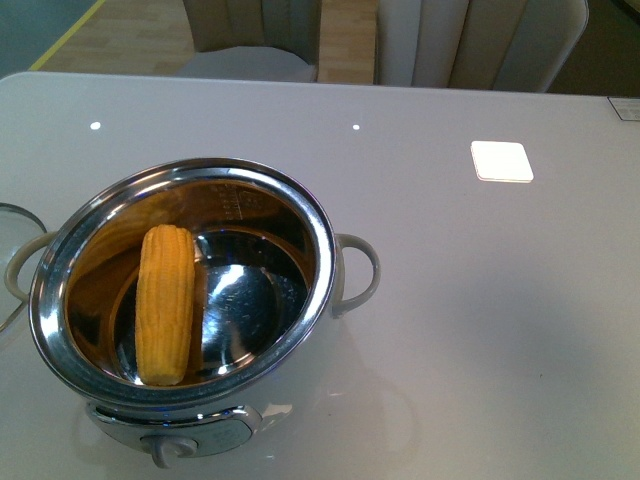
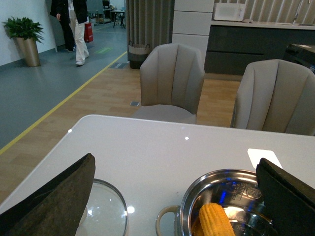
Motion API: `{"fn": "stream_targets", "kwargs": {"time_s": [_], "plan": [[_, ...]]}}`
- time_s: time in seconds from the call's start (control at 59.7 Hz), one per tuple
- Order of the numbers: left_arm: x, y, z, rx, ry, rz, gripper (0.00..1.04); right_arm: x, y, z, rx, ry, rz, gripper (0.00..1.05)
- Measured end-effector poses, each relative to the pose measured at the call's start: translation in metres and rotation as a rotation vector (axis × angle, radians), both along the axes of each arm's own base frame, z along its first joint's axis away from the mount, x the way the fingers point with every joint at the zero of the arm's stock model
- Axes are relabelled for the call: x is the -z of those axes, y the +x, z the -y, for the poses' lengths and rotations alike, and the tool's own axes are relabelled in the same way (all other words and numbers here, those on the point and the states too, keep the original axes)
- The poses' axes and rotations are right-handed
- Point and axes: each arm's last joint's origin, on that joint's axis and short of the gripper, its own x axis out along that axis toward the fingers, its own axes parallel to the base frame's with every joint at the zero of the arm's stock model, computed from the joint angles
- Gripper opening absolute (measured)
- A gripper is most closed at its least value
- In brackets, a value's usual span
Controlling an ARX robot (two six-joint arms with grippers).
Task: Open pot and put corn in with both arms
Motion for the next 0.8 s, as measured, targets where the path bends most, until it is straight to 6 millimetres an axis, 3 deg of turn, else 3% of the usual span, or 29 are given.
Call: {"fn": "stream_targets", "kwargs": {"time_s": [0.084, 0.251, 0.335, 0.436, 0.771, 0.804], "plan": [[0.0, 0.0, 0.0, 0.0, 0.0, 0.0, 0.98, -0.01, -0.013, 0.005, -0.003, -0.011, 0.04, 0.96], [0.0, 0.0, 0.0, 0.0, 0.0, 0.0, 0.98, -0.01, -0.015, 0.007, -0.012, -0.075, 0.133, 0.92], [0.0, 0.0, 0.0, -0.001, 0.0, 0.0, 0.98, 0.004, -0.021, 0.011, -0.033, -0.215, 0.448, 0.75], [0.0, 0.0, 0.0, 0.0, 0.0, 0.0, 0.98, 0.001, -0.029, 0.018, -0.029, -0.295, 0.614, 0.59], [0.0, 0.0, 0.0, 0.0, 0.0, 0.0, 0.98, 0.014, -0.046, 0.019, -0.044, -0.353, 0.632, 0.02], [0.0, 0.0, 0.0, 0.0, 0.0, 0.0, 0.98, 0.015, -0.048, 0.019, -0.044, -0.356, 0.634, 0.02]]}}
